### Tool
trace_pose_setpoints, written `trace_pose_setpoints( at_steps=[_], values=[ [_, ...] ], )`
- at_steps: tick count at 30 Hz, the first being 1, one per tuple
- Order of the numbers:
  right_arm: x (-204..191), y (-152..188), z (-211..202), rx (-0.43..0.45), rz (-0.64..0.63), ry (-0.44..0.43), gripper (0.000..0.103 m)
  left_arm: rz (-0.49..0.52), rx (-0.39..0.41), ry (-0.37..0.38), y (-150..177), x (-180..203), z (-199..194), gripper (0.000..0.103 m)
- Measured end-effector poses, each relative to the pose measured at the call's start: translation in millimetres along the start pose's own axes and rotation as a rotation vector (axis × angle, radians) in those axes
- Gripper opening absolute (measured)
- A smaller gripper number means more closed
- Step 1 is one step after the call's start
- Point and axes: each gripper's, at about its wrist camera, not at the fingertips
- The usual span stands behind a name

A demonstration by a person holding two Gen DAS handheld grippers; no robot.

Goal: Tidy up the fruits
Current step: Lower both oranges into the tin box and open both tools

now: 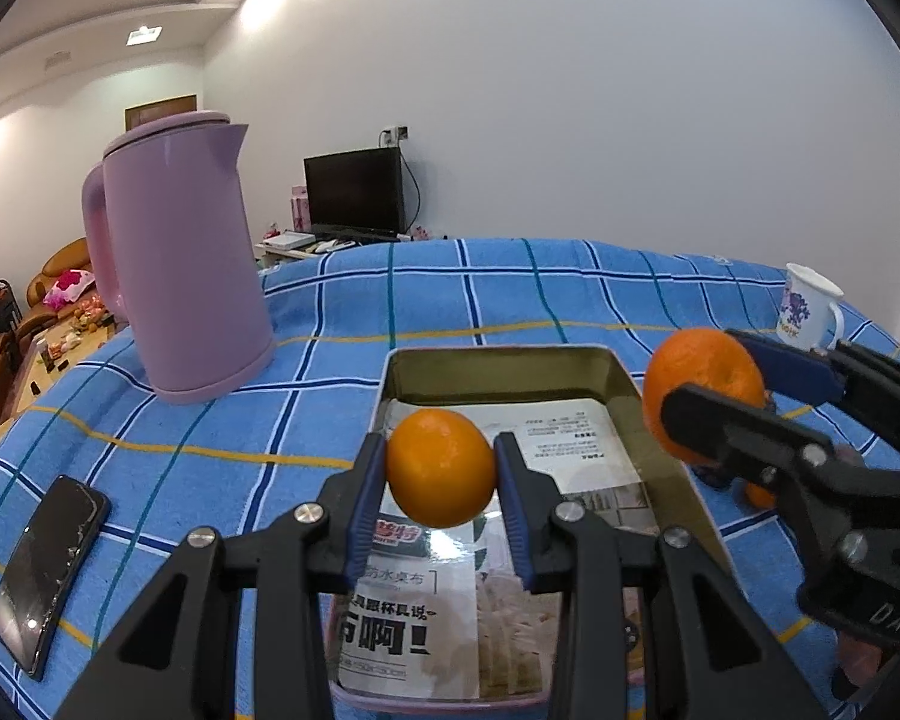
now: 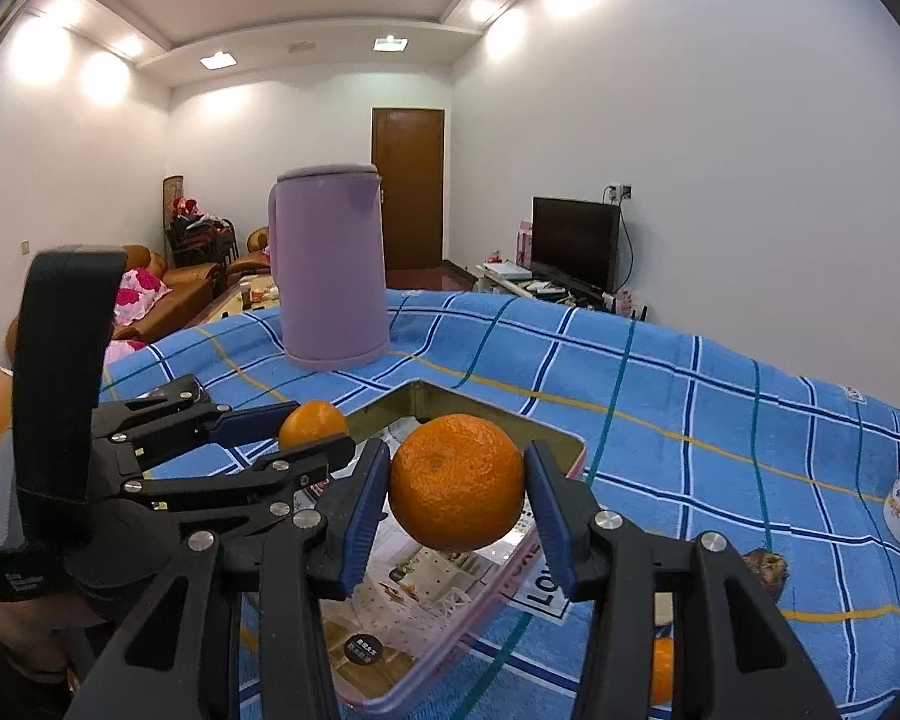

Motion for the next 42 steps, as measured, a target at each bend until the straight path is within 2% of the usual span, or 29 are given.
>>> trace_pose_setpoints(
  at_steps=[11,26,35,42],
  values=[
    [0.6,2.3,19.5,-0.039,0.013,-0.013,0.048,-0.001,-0.035,0.018,-1.5,-1.8,8.6,0.038],
    [4.5,7.5,41.6,-0.134,0.026,-0.013,0.048,-0.029,-0.142,0.048,-0.2,-7.4,28.6,0.038],
    [13.0,8.9,52.0,-0.194,0.07,-0.019,0.049,-0.013,-0.15,0.035,0.1,-3.4,30.4,0.038],
    [13.9,9.7,52.8,-0.199,0.073,-0.018,0.049,-0.012,-0.146,0.015,-0.2,-3.8,29.7,0.04]
  ],
)
Point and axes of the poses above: each gripper's, at about its wrist camera, not at the fingertips, and z roughly the way its jaws point, x to its right, y to its underside, and after that the axes turned 5 degrees about -y, right-handed
